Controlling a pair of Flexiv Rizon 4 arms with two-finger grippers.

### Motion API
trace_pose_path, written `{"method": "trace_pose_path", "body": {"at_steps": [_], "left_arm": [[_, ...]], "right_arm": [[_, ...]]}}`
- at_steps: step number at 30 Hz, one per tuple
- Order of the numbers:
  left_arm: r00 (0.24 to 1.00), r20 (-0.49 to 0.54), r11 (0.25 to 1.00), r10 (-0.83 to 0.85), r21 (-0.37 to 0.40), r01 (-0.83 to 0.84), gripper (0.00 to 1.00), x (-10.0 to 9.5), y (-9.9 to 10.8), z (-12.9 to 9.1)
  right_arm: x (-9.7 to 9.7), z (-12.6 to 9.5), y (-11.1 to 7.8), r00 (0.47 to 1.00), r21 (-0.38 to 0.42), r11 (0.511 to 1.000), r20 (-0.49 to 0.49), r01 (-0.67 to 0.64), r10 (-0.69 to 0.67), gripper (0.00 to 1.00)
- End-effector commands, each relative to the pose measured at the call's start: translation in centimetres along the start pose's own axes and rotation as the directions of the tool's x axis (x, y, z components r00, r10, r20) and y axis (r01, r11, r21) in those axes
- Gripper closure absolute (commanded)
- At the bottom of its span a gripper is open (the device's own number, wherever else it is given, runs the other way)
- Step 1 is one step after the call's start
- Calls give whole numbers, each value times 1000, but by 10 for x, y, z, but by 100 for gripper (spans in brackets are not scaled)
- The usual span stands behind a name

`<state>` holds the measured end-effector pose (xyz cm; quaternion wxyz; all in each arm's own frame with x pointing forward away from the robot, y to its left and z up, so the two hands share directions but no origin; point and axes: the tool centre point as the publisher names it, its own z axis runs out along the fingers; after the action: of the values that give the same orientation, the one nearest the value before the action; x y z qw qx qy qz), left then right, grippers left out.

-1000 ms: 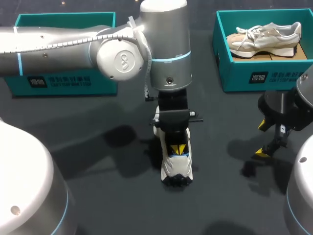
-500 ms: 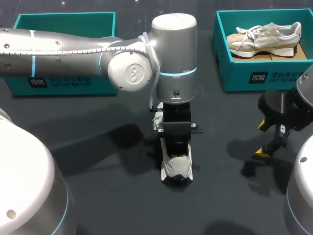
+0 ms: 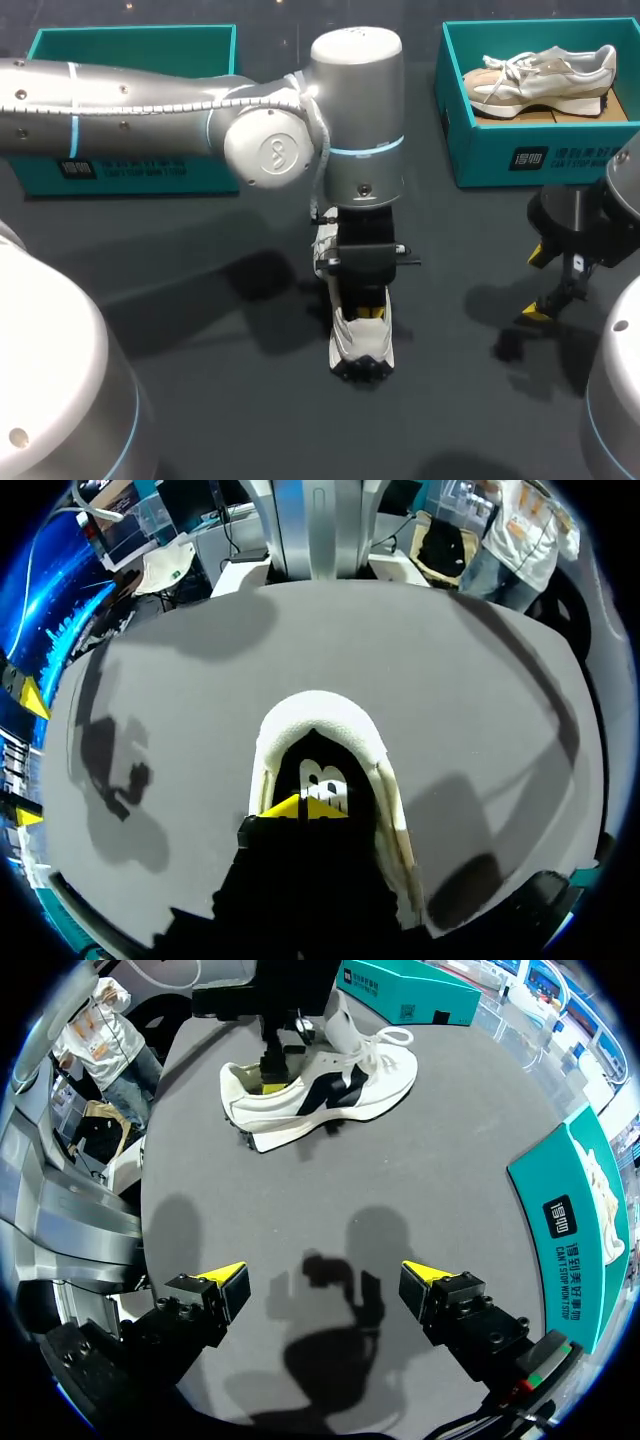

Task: Take the shoe out of the shoebox, open the shoe tongue, remove and reinsert the insole, then place the shoe into the shoebox

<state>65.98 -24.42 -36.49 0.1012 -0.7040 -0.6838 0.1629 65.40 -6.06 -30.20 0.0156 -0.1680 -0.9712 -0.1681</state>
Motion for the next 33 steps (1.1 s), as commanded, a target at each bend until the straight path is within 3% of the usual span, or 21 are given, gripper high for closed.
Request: {"method": "trace_pose_path", "body": {"at_steps": [1,10,18,27,33], "left_arm": [[999,18,999,36,-38,-35,100,12,-22,-19],[999,-48,1000,1,-4,-2,100,13,-10,22],[991,-111,996,-71,-68,63,100,17,13,51],[993,-45,986,-113,-128,107,100,15,33,24],[998,6,989,-70,-131,70,100,14,16,0]], "right_arm": [[2,0,-1,1000,-1,1000,4,0,0,0],[2,0,-1,1000,-1,1000,4,0,0,0],[2,0,-1,1000,-1,1000,4,0,0,0],[2,0,-1,1000,-1,1000,4,0,0,0],[2,0,-1,1000,-1,1000,4,0,0,0]]}}
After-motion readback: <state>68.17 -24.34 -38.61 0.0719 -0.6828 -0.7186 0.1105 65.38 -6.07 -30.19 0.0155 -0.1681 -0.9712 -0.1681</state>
